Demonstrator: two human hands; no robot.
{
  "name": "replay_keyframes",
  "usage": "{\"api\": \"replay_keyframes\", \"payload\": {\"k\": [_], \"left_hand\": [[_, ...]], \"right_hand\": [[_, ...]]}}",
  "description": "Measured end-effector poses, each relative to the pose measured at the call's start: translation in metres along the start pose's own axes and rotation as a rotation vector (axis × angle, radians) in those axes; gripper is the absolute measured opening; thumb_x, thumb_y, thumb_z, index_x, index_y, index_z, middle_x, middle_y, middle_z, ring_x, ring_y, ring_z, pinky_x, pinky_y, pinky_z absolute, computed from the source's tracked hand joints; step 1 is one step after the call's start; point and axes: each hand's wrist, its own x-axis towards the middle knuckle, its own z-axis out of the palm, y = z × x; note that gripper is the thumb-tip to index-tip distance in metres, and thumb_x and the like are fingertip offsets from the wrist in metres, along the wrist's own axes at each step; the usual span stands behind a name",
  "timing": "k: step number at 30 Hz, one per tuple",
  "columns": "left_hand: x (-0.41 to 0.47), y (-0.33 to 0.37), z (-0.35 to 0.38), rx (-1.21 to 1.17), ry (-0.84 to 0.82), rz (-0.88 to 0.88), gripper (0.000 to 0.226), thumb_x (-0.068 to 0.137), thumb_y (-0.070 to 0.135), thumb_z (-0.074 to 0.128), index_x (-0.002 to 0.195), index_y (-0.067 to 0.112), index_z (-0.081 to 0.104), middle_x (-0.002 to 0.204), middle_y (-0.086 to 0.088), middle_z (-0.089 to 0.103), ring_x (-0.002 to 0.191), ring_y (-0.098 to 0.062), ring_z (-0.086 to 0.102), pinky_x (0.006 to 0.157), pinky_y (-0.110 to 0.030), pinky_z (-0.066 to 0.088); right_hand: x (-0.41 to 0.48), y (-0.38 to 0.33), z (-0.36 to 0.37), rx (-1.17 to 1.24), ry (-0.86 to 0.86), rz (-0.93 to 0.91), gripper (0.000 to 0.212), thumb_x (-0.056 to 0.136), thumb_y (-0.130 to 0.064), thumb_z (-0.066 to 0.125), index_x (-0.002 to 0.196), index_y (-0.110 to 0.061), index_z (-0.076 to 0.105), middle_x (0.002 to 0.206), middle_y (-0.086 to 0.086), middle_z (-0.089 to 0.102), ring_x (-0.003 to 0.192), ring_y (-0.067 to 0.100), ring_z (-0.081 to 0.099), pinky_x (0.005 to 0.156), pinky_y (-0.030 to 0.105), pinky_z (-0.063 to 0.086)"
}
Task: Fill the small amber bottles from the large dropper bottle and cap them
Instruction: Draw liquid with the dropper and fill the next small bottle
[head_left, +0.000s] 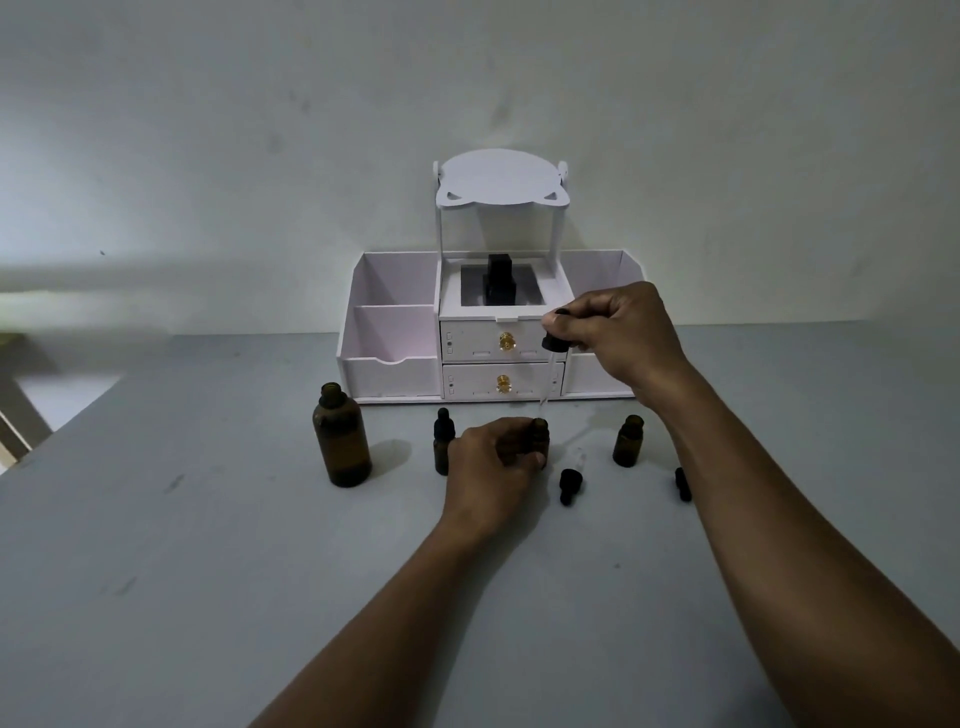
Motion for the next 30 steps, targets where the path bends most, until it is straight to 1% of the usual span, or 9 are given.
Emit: {"api": "replay_keyframes", "payload": {"k": [3, 8, 11, 13, 17, 22, 24, 27, 30], "left_hand": [[0.000, 0.000, 0.000, -0.005, 0.003, 0.001, 0.042, 0.091, 0.008, 0.072, 0.131, 0.016, 0.067, 0.122, 0.004, 0.073, 0.102, -0.001, 0.065, 0.080, 0.002, 0.041], [-0.001, 0.000, -0.001, -0.021, 0.003, 0.014, 0.041, 0.090, 0.006, 0.073, 0.130, 0.015, 0.067, 0.121, 0.003, 0.074, 0.104, -0.003, 0.069, 0.093, -0.010, 0.048], [-0.001, -0.001, -0.001, -0.020, 0.002, 0.011, 0.042, 0.090, 0.007, 0.072, 0.131, 0.015, 0.067, 0.121, 0.004, 0.074, 0.101, 0.000, 0.067, 0.086, -0.002, 0.044], [-0.001, 0.000, -0.001, -0.027, 0.006, 0.004, 0.042, 0.091, 0.007, 0.072, 0.131, 0.015, 0.067, 0.121, 0.004, 0.074, 0.101, 0.000, 0.067, 0.085, -0.001, 0.043], [-0.004, 0.002, -0.003, -0.030, 0.003, 0.005, 0.043, 0.091, 0.006, 0.071, 0.132, 0.015, 0.066, 0.124, 0.002, 0.073, 0.108, -0.003, 0.067, 0.100, -0.013, 0.047], [-0.011, 0.003, -0.008, -0.017, -0.039, -0.022, 0.059, 0.093, 0.014, 0.071, 0.147, 0.019, 0.050, 0.147, 0.001, 0.056, 0.132, -0.012, 0.055, 0.112, -0.027, 0.040], [-0.019, 0.000, -0.015, 0.026, -0.058, 0.022, 0.060, 0.092, 0.018, 0.072, 0.147, 0.023, 0.050, 0.148, 0.003, 0.055, 0.129, -0.010, 0.055, 0.107, -0.022, 0.042], [-0.038, 0.001, -0.036, 0.098, -0.043, 0.119, 0.053, 0.090, 0.026, 0.074, 0.139, 0.032, 0.056, 0.138, 0.010, 0.061, 0.111, 0.001, 0.059, 0.087, -0.008, 0.049], [-0.055, 0.005, -0.069, 0.054, 0.117, 0.288, 0.040, 0.087, 0.024, 0.077, 0.124, 0.033, 0.066, 0.117, 0.014, 0.070, 0.093, 0.001, 0.069, 0.078, -0.012, 0.056]], "right_hand": [[-0.001, -0.001, 0.001, -0.016, 0.017, -0.018, 0.013, 0.082, -0.020, 0.080, 0.091, -0.011, 0.080, 0.082, 0.000, 0.077, 0.078, 0.012, 0.073, 0.087, 0.043, 0.060], [-0.001, 0.000, 0.001, -0.011, 0.008, -0.032, 0.012, 0.082, -0.018, 0.080, 0.092, -0.010, 0.080, 0.083, 0.002, 0.077, 0.079, 0.015, 0.074, 0.088, 0.044, 0.060], [0.001, 0.001, 0.001, -0.005, -0.002, -0.028, 0.012, 0.082, -0.019, 0.080, 0.092, -0.012, 0.080, 0.083, 0.001, 0.077, 0.080, 0.014, 0.074, 0.088, 0.043, 0.060], [0.001, 0.002, -0.001, -0.010, -0.023, -0.026, 0.012, 0.082, -0.020, 0.080, 0.093, -0.013, 0.080, 0.082, -0.003, 0.077, 0.078, 0.010, 0.072, 0.085, 0.038, 0.060], [0.000, 0.000, -0.005, -0.030, -0.070, -0.031, 0.015, 0.082, -0.023, 0.080, 0.095, -0.014, 0.080, 0.086, -0.001, 0.077, 0.074, 0.005, 0.070, 0.071, 0.025, 0.053], [-0.006, -0.017, -0.014, 0.073, -0.063, -0.094, 0.007, 0.084, -0.016, 0.078, 0.091, -0.015, 0.079, 0.080, -0.001, 0.076, 0.067, 0.001, 0.073, 0.057, 0.010, 0.049], [-0.009, -0.027, -0.017, 0.130, -0.025, -0.144, 0.006, 0.085, -0.014, 0.076, 0.091, -0.012, 0.078, 0.079, -0.002, 0.075, 0.063, -0.003, 0.069, 0.052, 0.005, 0.045], [-0.011, -0.042, -0.017, 0.196, 0.022, -0.218, 0.006, 0.085, -0.015, 0.077, 0.089, -0.018, 0.078, 0.079, -0.006, 0.077, 0.067, 0.001, 0.071, 0.059, 0.008, 0.048], [-0.014, -0.058, -0.009, 0.297, 0.019, -0.275, 0.008, 0.085, -0.016, 0.077, 0.092, -0.020, 0.078, 0.080, -0.009, 0.078, 0.078, 0.011, 0.075, 0.066, 0.016, 0.054]]}}
